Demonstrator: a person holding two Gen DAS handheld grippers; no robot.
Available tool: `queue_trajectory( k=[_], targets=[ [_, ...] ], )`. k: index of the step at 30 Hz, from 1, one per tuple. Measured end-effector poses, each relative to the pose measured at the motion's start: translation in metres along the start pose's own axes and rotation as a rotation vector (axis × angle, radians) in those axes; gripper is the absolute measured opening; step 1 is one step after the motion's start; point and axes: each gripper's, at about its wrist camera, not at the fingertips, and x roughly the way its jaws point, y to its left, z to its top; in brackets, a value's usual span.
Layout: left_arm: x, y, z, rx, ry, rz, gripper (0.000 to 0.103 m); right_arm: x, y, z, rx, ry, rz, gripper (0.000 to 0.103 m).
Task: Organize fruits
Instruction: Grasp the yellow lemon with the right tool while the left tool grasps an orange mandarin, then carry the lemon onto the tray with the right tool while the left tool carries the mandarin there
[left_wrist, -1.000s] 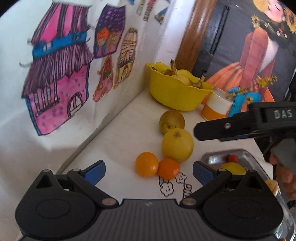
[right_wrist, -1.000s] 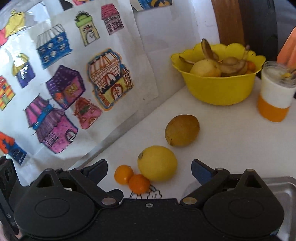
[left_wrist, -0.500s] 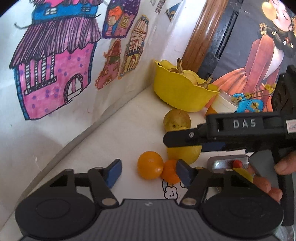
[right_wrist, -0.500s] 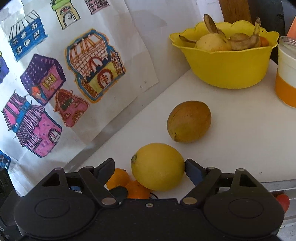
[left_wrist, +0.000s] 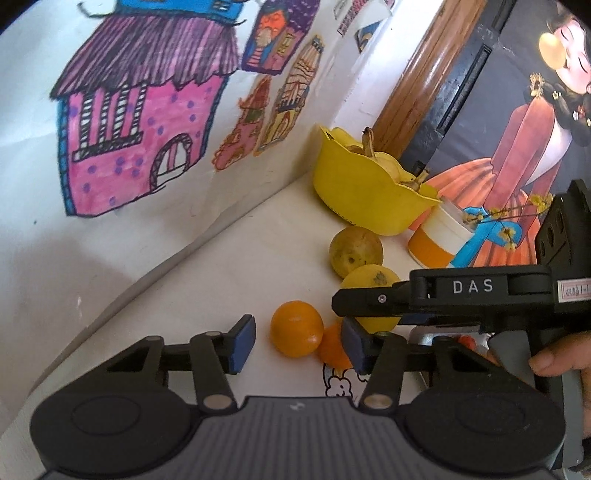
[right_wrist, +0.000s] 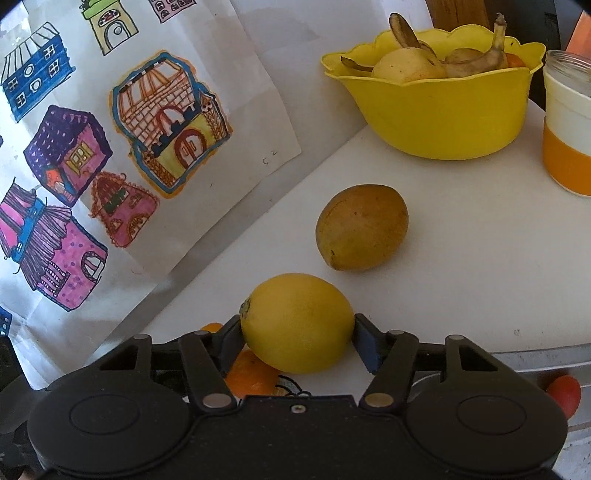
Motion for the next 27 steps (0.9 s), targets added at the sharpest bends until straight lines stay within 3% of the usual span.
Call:
queue_trajectory(
  k=[6, 12, 27],
  targets=[
    [0.004, -0.001, 0.002, -0.003, -0.009, 0.01, 0.051, -0.001, -0.001, 0.001, 0.001, -0.007, 0.004, 0.064],
    [0.004, -0.004, 0.002, 0.019, -0.017, 0.014, 0.034, -0.006, -0.003, -0.002, 0.008, -0.014, 0.003, 0.063],
    [-0.006, -0.013, 0.001, 0.022, -0.021, -0.013, 0.033, -0.05, -0.018, -0.013, 0.089, -0.076, 0.089, 0.063]
  ],
)
